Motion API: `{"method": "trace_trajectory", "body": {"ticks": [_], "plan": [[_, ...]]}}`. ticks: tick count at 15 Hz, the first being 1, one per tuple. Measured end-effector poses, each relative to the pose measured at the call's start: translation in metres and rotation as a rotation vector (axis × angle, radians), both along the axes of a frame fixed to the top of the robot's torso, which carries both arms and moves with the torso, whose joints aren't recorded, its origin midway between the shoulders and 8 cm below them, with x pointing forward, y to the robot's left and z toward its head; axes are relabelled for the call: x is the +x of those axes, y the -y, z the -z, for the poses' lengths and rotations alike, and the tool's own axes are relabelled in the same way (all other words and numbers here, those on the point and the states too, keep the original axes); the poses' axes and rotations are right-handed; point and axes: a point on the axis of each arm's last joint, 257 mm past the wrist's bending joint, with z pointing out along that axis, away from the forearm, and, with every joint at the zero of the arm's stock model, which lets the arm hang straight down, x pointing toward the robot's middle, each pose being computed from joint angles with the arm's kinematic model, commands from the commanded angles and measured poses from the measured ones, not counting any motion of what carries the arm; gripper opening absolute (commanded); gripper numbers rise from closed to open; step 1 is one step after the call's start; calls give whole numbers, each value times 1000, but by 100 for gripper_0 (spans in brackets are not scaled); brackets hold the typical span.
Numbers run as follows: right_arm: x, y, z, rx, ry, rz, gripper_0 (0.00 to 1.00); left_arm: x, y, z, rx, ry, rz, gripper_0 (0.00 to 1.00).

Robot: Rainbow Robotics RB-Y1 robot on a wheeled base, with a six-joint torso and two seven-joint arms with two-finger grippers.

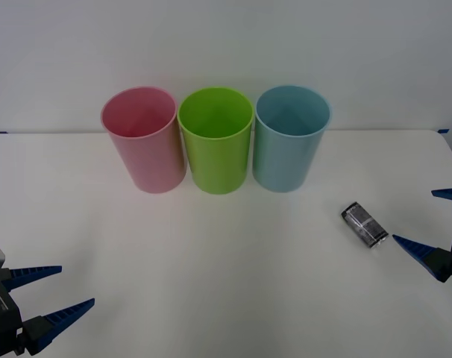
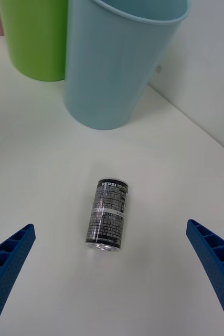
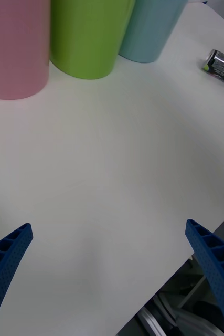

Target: Put cans in the blue bin and PET bottles in the pink bin and trash in the green bin.

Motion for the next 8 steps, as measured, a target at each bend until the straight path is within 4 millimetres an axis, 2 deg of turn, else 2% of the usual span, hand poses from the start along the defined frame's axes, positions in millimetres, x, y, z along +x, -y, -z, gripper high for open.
{"method": "trace_trajectory", "body": {"ticks": [4, 8], "plan": [[24, 12, 21, 2, -48, 44, 100, 0, 0, 0, 0, 0, 0, 100], [27, 30, 40, -3, -95, 83, 100, 0, 0, 0, 0, 0, 0, 100]]}}
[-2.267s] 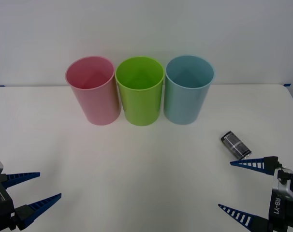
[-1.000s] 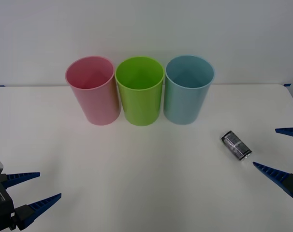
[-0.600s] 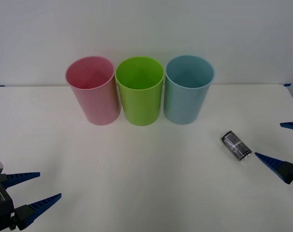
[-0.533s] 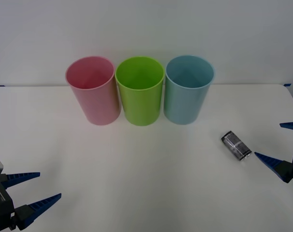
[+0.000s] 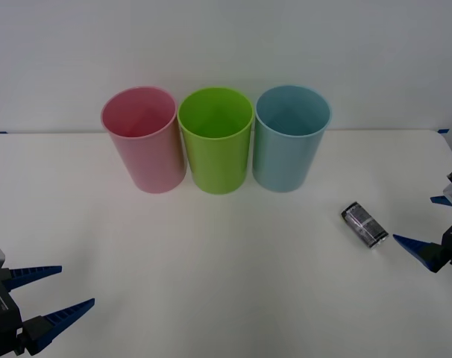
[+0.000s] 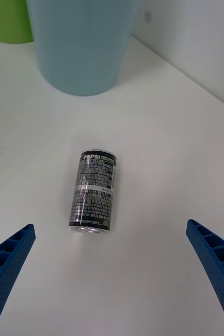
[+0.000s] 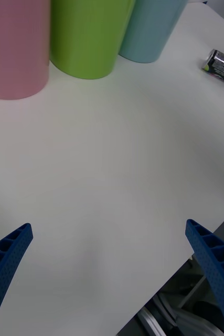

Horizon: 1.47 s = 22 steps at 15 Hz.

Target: Put cans in the blue bin and PET bottles in the pink bin and trash in the green bin.

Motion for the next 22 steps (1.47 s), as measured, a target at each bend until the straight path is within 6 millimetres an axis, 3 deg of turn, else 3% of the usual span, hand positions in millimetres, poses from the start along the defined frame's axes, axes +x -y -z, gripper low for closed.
{"method": "trace_trajectory", "body": {"ticks": [3, 8, 12, 22], "plan": [[1, 14, 13, -20, -27, 44, 100, 0, 0, 0, 0, 0, 0, 100], [12, 21, 34, -42, -64, 77, 100, 0, 0, 0, 0, 0, 0, 100], [27, 11, 53, -8, -85, 105, 100, 0, 0, 0, 0, 0, 0, 100], [45, -18, 73, 56, -118, 112, 100, 0, 0, 0, 0, 0, 0, 100]]}}
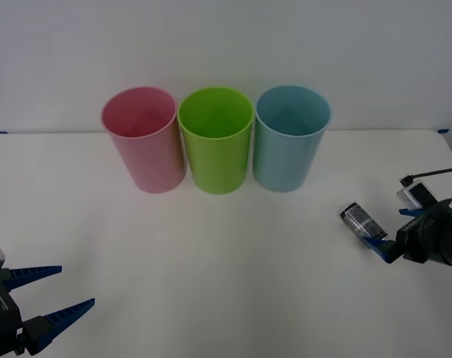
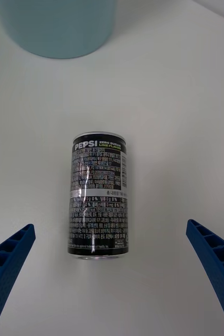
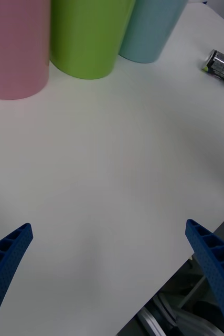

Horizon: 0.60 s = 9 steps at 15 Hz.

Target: Put cans in the blue bin and PET bottles in the pink bin and trash in the green bin.

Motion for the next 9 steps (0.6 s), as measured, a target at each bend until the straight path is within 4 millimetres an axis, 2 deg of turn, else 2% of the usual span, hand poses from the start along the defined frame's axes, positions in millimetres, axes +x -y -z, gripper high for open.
{"method": "trace_trajectory", "body": {"ticks": [9], "plan": [[29, -13, 18, 15, -7, -3, 100, 0, 0, 0, 0, 0, 0, 100]]}}
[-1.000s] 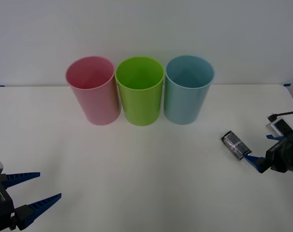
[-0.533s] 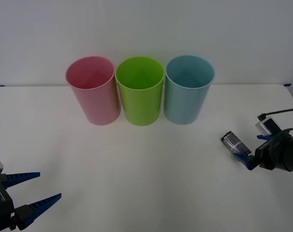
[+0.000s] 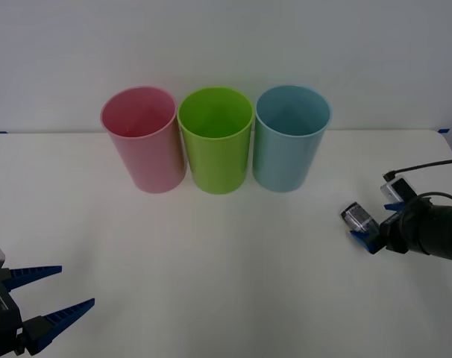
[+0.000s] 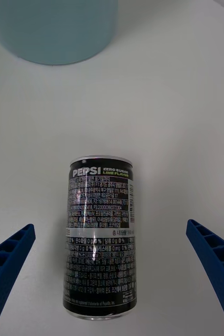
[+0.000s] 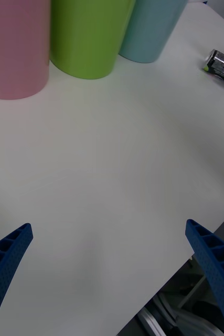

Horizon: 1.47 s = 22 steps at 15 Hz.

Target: Put cans in the blue bin and PET bottles in the pink bin and trash in the green bin.

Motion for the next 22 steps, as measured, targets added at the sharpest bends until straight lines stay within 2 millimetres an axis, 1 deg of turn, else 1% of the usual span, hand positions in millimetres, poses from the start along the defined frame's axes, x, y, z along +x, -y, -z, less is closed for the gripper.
{"method": "trace_trajectory", "body": {"ticks": [4, 6, 11, 14, 19, 20, 21, 22], "plan": [[7, -6, 9, 11, -24, -8, 100, 0, 0, 0, 0, 0, 0, 100], [10, -9, 11, 14, -24, -12, 100, 0, 0, 0, 0, 0, 0, 100], [12, -15, 21, 21, -38, -14, 100, 0, 0, 0, 0, 0, 0, 100], [16, -15, 24, 5, -31, -12, 100, 0, 0, 0, 0, 0, 0, 100], [17, -13, 27, -25, -32, -11, 99, 0, 0, 0, 0, 0, 0, 100], [17, -14, 28, -30, -35, -12, 82, 0, 0, 0, 0, 0, 0, 100], [17, -15, 28, -34, -35, -15, 48, 0, 0, 0, 0, 0, 0, 100], [18, -15, 29, -46, -33, -18, 29, 0, 0, 0, 0, 0, 0, 100]]}}
